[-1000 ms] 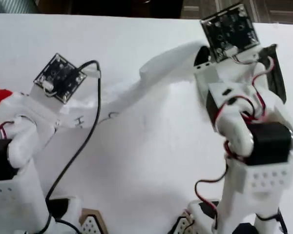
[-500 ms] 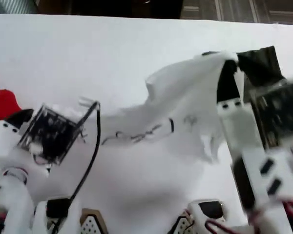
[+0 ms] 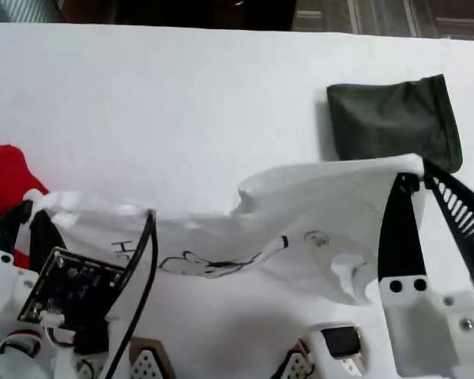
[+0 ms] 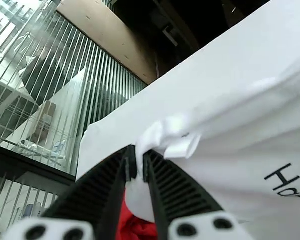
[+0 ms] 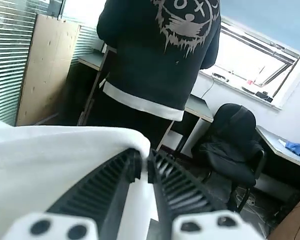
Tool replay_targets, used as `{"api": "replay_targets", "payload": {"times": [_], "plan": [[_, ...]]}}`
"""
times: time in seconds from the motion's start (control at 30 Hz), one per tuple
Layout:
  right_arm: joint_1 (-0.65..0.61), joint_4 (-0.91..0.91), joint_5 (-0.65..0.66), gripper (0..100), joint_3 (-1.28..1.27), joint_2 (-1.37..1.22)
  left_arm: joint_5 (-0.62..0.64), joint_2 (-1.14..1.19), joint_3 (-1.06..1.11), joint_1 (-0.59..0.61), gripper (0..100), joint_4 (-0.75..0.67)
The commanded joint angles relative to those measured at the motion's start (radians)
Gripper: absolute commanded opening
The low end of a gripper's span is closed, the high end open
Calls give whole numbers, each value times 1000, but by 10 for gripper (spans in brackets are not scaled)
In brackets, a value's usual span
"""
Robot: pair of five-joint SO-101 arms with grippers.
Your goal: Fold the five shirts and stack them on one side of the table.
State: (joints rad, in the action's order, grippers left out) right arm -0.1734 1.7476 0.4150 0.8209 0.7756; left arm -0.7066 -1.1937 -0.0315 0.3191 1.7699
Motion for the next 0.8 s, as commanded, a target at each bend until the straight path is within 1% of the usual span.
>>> {"api": "replay_targets", "payload": {"times": [0.0, 0.13, 0.23, 0.43, 0.77], "plan": [[2, -24, 5, 19, -83, 4, 5, 17, 42, 8, 27, -32], [2, -142, 5, 19, -181, 8, 11, 77, 65, 8, 27, -107], [2, -156, 5, 19, -184, 15, 38, 103, -1, 8, 27, -91], [1, -67, 5, 19, -161, 65, 38, 106, -84, 6, 27, 5], [1, 15, 5, 19, -170, 183, 44, 104, -91, 9, 27, 15]]}}
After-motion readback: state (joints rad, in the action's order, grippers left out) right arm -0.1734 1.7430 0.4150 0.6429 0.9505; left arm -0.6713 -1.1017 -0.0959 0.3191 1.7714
